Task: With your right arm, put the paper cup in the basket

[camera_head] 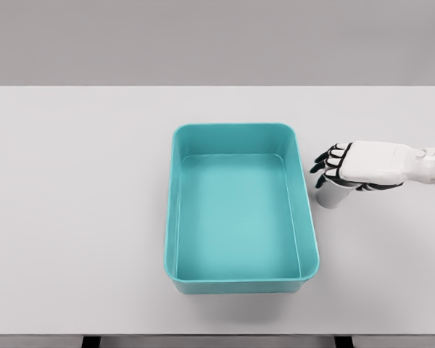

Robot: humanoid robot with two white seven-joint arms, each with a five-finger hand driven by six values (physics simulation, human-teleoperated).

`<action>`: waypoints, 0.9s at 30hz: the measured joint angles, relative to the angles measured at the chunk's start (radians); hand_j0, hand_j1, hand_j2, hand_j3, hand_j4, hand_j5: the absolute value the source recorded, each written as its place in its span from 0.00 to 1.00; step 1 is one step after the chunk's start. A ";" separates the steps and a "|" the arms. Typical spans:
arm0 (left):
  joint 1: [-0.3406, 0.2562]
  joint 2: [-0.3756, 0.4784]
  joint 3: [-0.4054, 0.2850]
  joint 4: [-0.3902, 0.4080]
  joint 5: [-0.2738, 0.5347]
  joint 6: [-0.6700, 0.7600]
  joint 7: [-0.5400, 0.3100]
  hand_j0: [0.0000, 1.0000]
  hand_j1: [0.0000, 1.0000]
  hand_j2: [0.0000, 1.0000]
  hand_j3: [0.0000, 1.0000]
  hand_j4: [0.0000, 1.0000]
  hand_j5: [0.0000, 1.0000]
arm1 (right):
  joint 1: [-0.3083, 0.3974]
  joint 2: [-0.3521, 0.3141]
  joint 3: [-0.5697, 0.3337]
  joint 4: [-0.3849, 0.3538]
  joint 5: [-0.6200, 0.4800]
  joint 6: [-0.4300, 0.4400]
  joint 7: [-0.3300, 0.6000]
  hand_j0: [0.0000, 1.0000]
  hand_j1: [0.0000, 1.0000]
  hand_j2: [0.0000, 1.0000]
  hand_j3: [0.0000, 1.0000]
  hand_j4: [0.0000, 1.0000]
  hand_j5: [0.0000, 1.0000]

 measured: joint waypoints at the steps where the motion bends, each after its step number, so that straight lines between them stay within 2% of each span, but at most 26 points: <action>1: 0.000 0.000 0.000 0.000 0.000 0.000 0.000 1.00 1.00 1.00 1.00 1.00 1.00 | 0.000 -0.001 0.000 0.000 0.000 0.000 0.001 0.60 0.60 0.60 0.60 0.60 0.60; 16: 0.000 0.000 0.000 0.000 0.000 0.000 0.000 1.00 1.00 1.00 1.00 1.00 1.00 | -0.020 -0.007 0.001 0.000 0.009 -0.003 0.004 0.59 0.59 0.59 0.59 0.59 0.59; 27: -0.001 0.000 0.000 0.000 0.000 0.000 0.000 1.00 1.00 1.00 1.00 1.00 1.00 | -0.104 -0.030 -0.004 0.001 0.006 -0.003 0.006 0.61 0.61 0.61 0.61 0.61 0.61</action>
